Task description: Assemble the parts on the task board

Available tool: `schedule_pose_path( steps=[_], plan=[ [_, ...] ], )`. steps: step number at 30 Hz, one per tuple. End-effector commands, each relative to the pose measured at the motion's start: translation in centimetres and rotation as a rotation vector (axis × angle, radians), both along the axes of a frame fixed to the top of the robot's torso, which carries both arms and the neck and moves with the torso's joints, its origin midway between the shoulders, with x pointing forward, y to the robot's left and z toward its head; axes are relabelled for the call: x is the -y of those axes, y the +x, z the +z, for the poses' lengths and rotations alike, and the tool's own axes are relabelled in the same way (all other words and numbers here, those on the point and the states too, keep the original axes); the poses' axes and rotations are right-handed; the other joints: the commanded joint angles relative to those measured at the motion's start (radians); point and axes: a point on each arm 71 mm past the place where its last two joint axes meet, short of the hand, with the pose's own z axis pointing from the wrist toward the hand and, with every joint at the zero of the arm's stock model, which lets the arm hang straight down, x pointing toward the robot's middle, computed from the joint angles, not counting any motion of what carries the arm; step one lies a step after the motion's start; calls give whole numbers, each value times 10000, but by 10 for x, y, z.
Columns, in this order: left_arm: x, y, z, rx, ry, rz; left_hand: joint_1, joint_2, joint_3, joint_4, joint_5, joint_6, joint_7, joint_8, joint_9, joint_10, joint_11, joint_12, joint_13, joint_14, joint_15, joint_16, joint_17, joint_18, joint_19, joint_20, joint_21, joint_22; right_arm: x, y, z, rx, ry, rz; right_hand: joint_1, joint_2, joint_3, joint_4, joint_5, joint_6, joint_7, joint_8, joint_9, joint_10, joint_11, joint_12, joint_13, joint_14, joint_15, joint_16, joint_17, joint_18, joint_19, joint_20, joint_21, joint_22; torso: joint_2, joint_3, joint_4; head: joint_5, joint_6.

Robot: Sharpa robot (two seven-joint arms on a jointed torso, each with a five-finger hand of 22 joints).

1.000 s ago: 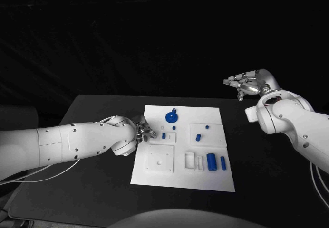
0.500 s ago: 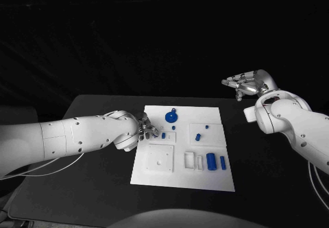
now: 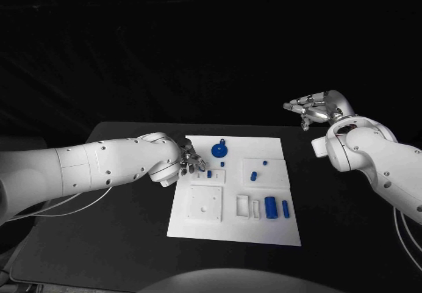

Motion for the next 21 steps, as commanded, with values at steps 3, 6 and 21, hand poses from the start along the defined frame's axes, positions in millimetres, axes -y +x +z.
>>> schedule_pose_path(
  steps=[3,6,21],
  plan=[
    [2,0,0,-1015,173,-539,198,186,13,-75,-1,1770,-1269,65,22,343,-207,-69,-12,-18,-34,-66,-5,45,-7,15,-49,15,-2,0,-1,-92,-28,172,-54,21,-5,60,58,60,-33,-3,0,-76,6,-27,-11,-64,24,-11,-12,24,54,3,-41,421,-4,1,9,-4,-44],
    [1,2,0,-1163,251,-625,198,187,14,-77,0,1768,-1269,65,22,343,-207,-69,-12,-18,-34,-66,-6,45,-7,15,-49,15,-2,0,-1,-104,-30,171,-54,21,-5,60,58,60,-33,-3,0,-76,6,-27,-11,-64,24,-11,-12,24,54,3,-41,421,-1,0,15,-4,-63],
    [0,6,2,-1124,594,-764,175,245,4,-153,-54,1723,-1260,104,39,344,-205,-81,-47,-24,-36,-90,-28,37,-21,9,-61,38,-2,0,-1,-118,-36,171,-54,21,-5,60,58,60,-33,-3,0,-76,6,-27,-11,-64,24,-11,-12,24,54,3,-41,421,-9,-5,20,22,-84]
  ],
)
